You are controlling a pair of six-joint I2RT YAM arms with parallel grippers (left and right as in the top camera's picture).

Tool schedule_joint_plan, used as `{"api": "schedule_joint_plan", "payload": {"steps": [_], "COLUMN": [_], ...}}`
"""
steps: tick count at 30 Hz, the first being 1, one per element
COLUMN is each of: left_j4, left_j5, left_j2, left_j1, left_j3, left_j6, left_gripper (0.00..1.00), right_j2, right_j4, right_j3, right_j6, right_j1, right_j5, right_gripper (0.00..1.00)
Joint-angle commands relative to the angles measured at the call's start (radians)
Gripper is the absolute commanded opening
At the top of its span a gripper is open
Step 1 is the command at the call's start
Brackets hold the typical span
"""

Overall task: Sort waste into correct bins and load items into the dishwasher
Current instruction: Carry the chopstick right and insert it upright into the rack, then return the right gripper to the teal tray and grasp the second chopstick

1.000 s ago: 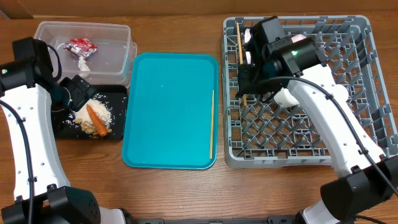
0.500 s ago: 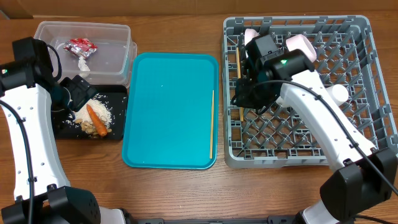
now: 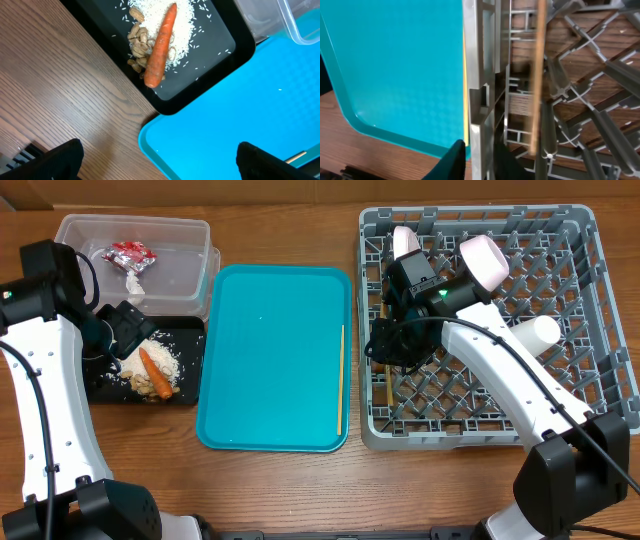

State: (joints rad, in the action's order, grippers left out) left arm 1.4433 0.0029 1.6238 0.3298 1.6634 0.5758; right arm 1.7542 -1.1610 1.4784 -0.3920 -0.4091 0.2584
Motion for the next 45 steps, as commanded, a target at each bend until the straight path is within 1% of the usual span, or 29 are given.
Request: {"api": "schedule_joint_plan", "payload": {"steps": [1,5,6,8,11,12,14,16,17,18,19,20,21,22,25,29,31,36,41,45], "left_j4": [-0.003,-0.003,-0.004,-0.004,-0.005,-0.005,-0.006,-0.005,-0.005,-0.005,-0.005,-0.005,-0.005,-0.005,-0.004,-0.004,-0.004,-0.005,-0.005,-0.004], "left_j5": [-0.014,-0.014,-0.014,-0.014,-0.014,-0.013,-0.013,-0.014,-0.014,-0.014,-0.014,-0.013,-0.013,-0.014,-0.013,-0.014,-0.014,-0.014,-0.014,-0.013], "left_j2": [0.006,0.006,0.006,0.006,0.006,0.006,0.006,0.006,0.006,0.006,0.006,0.006,0.006,0.006,0.006,0.006,0.006,0.006,0.006,0.006], "left_j1": [0.010,0.010,0.010,0.010,0.010,0.010,0.010,0.010,0.010,0.010,0.010,0.010,0.010,0.010,0.010,0.010,0.010,0.010,0.010,0.010], "left_j3": [0.000,0.000,0.000,0.000,0.000,0.000,0.000,0.000,0.000,0.000,0.000,0.000,0.000,0.000,0.000,0.000,0.000,0.000,0.000,0.000], "left_j6": [-0.013,-0.013,-0.013,-0.012,-0.012,-0.012,-0.012,-0.012,-0.012,-0.012,-0.012,-0.012,-0.012,-0.012,-0.012,-0.013,-0.013,-0.012,-0.012,-0.012], "left_gripper": [0.99,0.99,0.99,0.99,0.99,0.99,0.99,0.99,0.99,0.99,0.99,1.00,0.99,1.00,1.00,1.00,1.00,1.00,1.00,1.00], "right_j2": [-0.004,-0.021,-0.034,-0.061,-0.082,-0.079,-0.056,-0.022,-0.003,0.031,0.053,0.091,0.116,0.151,0.206,0.260,0.291,0.341,0.350,0.351], "right_j4": [0.005,0.008,0.008,0.014,0.041,0.054,0.076,0.100,0.111,0.121,0.121,0.120,0.122,0.124,0.146,0.174,0.173,0.184,0.192,0.195], "right_j3": [-0.004,0.012,0.031,0.072,0.101,0.098,0.093,0.093,0.093,0.093,0.093,0.093,0.093,0.093,0.093,0.093,0.093,0.093,0.093,0.093], "right_j6": [-0.002,0.030,0.033,0.064,0.079,0.086,0.098,0.134,0.134,0.111,0.060,-0.018,-0.066,-0.159,-0.294,-0.298,-0.327,-0.335,-0.335,-0.335], "right_j1": [-0.003,-0.004,-0.006,-0.022,-0.068,-0.111,-0.178,-0.235,-0.256,-0.278,-0.285,-0.286,-0.286,-0.286,-0.286,-0.290,-0.290,-0.290,-0.293,-0.295], "right_j5": [0.006,0.005,0.005,0.005,0.006,0.006,0.006,0.005,-0.004,-0.022,-0.051,-0.098,-0.137,-0.208,-0.262,-0.258,-0.258,-0.258,-0.258,-0.258], "right_gripper": [0.27,0.28,0.32,0.34,0.35,0.38,0.58,0.75,0.80,0.88,1.00,1.00,1.00,1.00,1.00,0.96,0.93,0.92,0.89,0.89]}}
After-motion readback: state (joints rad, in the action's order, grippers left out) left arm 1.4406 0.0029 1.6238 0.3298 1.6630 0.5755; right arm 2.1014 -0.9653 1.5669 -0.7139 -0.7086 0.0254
